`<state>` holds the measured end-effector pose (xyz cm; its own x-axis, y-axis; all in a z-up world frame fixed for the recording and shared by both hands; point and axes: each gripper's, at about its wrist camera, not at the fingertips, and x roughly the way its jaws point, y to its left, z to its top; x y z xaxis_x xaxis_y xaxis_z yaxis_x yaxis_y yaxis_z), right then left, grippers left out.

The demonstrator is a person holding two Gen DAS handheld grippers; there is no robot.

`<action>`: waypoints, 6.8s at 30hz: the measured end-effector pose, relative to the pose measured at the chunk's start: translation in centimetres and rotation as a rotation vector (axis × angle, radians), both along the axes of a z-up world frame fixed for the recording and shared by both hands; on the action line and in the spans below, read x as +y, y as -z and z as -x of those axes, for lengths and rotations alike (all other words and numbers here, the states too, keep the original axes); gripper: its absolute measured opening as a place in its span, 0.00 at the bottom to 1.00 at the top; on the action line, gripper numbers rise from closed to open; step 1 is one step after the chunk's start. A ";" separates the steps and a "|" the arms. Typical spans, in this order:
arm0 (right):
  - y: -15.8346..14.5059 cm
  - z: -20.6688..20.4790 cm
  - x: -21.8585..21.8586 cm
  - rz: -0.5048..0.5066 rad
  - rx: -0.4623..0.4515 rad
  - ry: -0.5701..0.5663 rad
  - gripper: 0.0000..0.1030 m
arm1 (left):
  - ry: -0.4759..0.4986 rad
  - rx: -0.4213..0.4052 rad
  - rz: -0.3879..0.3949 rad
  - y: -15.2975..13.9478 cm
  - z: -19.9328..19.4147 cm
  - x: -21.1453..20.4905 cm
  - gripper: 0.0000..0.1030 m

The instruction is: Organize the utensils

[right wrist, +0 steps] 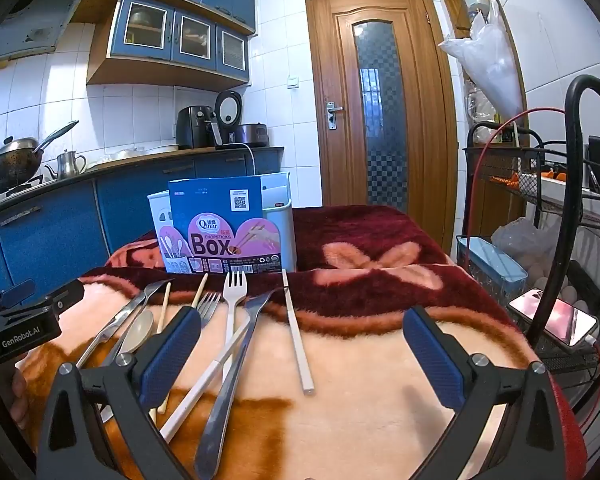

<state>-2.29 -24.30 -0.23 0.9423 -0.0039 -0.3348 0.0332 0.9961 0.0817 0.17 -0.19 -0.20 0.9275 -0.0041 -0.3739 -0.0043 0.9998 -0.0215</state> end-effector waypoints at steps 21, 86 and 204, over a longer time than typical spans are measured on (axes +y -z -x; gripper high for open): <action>0.0 0.0 0.0 0.001 0.000 0.000 1.00 | -0.001 0.000 0.002 0.0 0.0 -0.2 0.99; -0.4 -1.2 -0.3 -0.037 0.110 -0.060 1.00 | 0.021 0.084 0.011 0.1 -1.3 -0.4 0.99; -14.1 -16.1 -3.2 -0.202 -0.061 -0.187 0.06 | 0.204 -0.134 0.175 -15.7 -17.8 -2.3 0.19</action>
<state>13.82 -27.50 13.85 0.9389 0.2331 -0.2533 -0.1608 0.9476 0.2759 17.95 -2.51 15.54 0.9419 -0.2489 -0.2254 0.2106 0.9607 -0.1807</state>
